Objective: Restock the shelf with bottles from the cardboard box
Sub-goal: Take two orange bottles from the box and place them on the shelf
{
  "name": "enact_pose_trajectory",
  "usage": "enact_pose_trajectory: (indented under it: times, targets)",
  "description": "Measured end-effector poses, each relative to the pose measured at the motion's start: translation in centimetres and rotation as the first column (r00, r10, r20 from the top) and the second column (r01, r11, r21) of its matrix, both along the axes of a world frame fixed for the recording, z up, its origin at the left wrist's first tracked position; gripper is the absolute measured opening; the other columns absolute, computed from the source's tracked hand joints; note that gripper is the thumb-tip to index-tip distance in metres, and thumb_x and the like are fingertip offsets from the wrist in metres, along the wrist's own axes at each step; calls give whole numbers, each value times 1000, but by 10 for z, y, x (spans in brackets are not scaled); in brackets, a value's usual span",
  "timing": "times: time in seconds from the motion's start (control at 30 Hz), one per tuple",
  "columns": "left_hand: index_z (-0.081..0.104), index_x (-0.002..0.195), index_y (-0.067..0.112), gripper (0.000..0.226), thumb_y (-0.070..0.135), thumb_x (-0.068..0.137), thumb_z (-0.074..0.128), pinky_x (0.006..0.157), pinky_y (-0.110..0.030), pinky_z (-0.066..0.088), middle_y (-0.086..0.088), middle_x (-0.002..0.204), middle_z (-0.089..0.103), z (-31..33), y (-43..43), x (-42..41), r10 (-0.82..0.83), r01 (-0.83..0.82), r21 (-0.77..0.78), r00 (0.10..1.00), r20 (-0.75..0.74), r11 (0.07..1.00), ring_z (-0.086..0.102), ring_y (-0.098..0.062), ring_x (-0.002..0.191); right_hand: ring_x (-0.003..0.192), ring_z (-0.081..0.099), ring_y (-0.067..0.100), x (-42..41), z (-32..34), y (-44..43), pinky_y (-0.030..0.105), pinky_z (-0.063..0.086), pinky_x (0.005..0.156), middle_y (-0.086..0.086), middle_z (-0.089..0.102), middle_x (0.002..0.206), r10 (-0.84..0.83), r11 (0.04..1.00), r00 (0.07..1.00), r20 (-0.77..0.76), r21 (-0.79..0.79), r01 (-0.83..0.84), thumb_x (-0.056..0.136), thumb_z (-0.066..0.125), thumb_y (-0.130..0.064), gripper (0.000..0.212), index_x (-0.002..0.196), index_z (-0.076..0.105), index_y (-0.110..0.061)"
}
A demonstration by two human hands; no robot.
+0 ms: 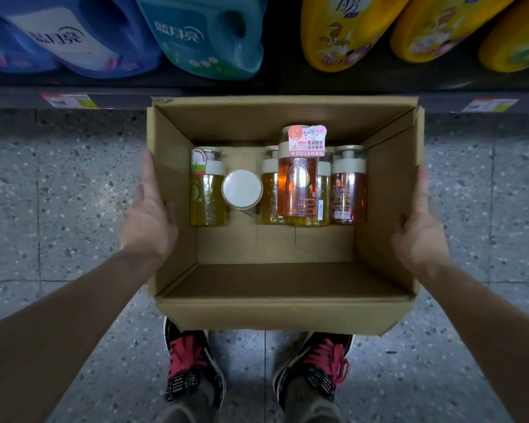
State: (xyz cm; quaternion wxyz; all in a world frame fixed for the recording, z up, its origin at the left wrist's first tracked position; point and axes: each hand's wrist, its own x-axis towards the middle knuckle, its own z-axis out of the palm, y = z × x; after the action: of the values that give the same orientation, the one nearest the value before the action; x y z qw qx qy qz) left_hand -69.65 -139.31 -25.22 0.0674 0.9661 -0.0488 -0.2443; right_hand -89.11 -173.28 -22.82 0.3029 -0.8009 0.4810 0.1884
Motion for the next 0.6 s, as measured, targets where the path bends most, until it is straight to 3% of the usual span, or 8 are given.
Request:
enact_pose_trajectory:
  times: [0.1, 0.17, 0.23, 0.33, 0.4, 0.47, 0.5, 0.6]
  targets:
    - [-17, 163, 25, 102, 29, 97, 61, 116, -64, 32, -25, 165, 23, -2, -1, -2, -104, 93, 117, 990, 98, 989, 37, -51, 141, 127, 47, 48, 2, -5, -2, 60, 42, 108, 28, 36, 149, 140, 978, 981, -133, -134, -158, 98, 60, -8, 107, 162, -17, -43]
    - [2, 163, 9, 99, 39, 92, 64, 121, -61, 20, -32, 162, 22, 5, -6, -7, -218, 180, 181, 952, 213, 967, 26, -53, 146, 123, 44, 52, 4, -6, 1, 58, 36, 106, 34, 39, 143, 234, 880, 964, -123, -396, -264, 94, 63, -20, 93, 167, 6, -23]
    - [21, 156, 0, 94, 47, 89, 66, 115, -58, 29, -33, 153, 34, 9, -15, -15, -337, 302, 167, 906, 256, 939, 35, -51, 138, 122, 45, 48, 17, -2, 11, 50, 34, 105, 32, 45, 139, 261, 838, 965, 33, -504, -209, 92, 63, -21, 73, 157, 33, -9]
    - [45, 135, 3, 77, 53, 84, 74, 100, -48, 45, -21, 130, 50, -2, -29, -20, -396, 387, 85, 901, 177, 918, 50, -37, 115, 109, 62, 33, 55, -6, 30, 39, 50, 98, 14, 65, 119, 125, 964, 974, 191, -255, -73, 100, 63, -24, 32, 128, 61, -10]
    - [46, 133, 8, 80, 59, 80, 78, 104, -44, 44, -15, 128, 49, -16, -37, -17, -318, 317, 38, 948, 26, 948, 50, -33, 117, 91, 69, 22, 78, -17, 39, 42, 61, 84, 2, 67, 102, 15, 1000, 987, 160, -26, -11, 99, 67, -34, 27, 119, 63, -16]
    - [40, 142, 9, 98, 64, 73, 82, 113, -44, 39, -15, 138, 45, -32, -42, -11, -274, 280, 53, 956, -103, 959, 45, -33, 128, 84, 66, 11, 97, -32, 47, 31, 58, 71, -3, 64, 103, -85, 980, 990, 109, 187, 63, 94, 74, -44, 50, 132, 57, -17]
    - [36, 147, 10, 106, 66, 70, 83, 116, -45, 37, -15, 142, 43, -41, -43, -8, -262, 274, 63, 954, -148, 960, 42, -33, 132, 89, 67, 12, 105, -39, 50, 29, 55, 71, -2, 63, 110, -146, 953, 986, 86, 278, 117, 90, 77, -49, 65, 140, 51, -17]
    - [33, 155, 17, 116, 66, 65, 87, 119, -47, 33, -11, 148, 41, -61, -43, 3, -241, 243, -7, 954, -179, 970, 38, -32, 136, 116, 66, 26, 117, -63, 55, 45, 56, 96, 5, 63, 127, -268, 892, 962, 51, 389, 228, 78, 83, -60, 92, 148, 42, -16]
